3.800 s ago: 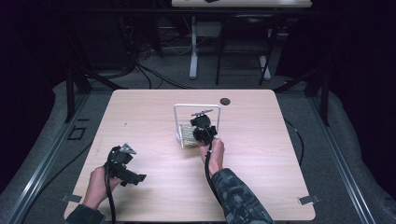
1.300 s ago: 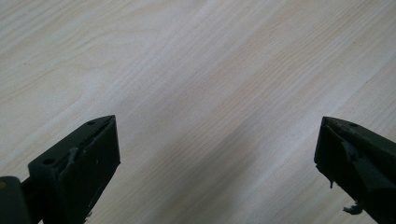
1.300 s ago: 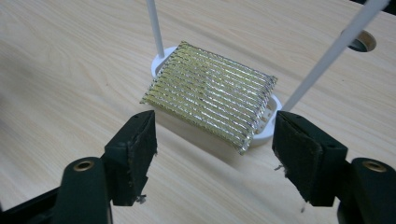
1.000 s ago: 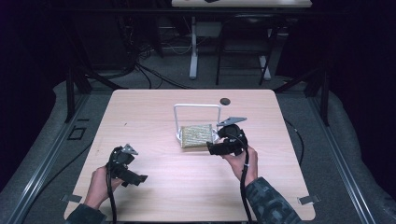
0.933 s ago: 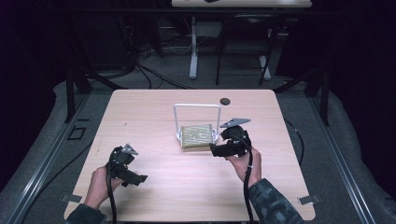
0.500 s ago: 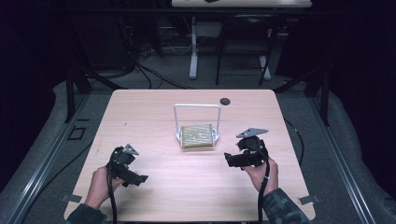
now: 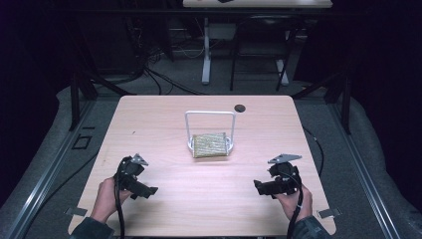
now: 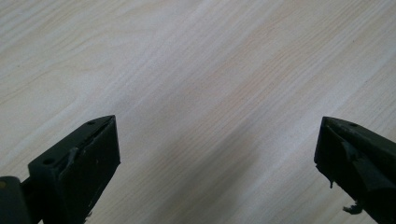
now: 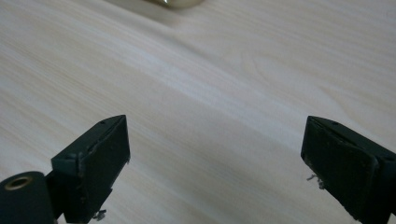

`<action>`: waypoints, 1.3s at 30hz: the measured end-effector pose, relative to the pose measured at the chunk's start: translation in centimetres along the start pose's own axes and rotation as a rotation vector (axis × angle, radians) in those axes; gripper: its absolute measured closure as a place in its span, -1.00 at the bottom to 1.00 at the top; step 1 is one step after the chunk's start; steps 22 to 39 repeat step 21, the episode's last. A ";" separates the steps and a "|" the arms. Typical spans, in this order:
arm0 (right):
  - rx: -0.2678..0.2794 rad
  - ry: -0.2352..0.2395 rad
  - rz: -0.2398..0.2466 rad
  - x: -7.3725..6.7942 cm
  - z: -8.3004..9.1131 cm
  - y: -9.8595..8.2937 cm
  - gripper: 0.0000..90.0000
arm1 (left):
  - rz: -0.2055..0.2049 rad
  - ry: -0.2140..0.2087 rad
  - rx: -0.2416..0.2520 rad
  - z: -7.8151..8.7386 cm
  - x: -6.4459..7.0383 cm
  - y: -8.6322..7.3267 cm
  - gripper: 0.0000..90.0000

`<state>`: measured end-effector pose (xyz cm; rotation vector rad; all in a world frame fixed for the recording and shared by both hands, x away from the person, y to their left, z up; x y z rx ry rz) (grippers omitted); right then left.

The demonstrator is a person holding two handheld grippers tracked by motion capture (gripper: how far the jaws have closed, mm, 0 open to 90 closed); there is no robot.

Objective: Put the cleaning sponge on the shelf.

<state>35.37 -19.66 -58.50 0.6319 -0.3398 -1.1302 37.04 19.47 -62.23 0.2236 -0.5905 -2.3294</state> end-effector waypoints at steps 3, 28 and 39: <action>-0.028 -0.004 -0.003 0.5 -0.2 -1.0 -0.86 | -0.003 0.001 -0.002 0.0 0.0 0.0 -1.00; -0.086 0.017 -0.014 1.2 -1.4 -2.4 -0.83 | -0.012 -0.010 -0.006 0.0 0.0 -0.1 -1.00; -0.086 0.017 -0.014 1.2 -1.4 -2.4 -0.83 | -0.012 -0.010 -0.006 0.0 0.0 -0.1 -1.00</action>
Point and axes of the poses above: each handheld gripper's, and its own axes: z roughly backward along the jaws, y roughly out of its top, x roughly to its right, the point moved 10 cm from there along -z, roughly forward along the jaws, and after that the axes turned 4 degrees about -z, right-handed, at the moved point
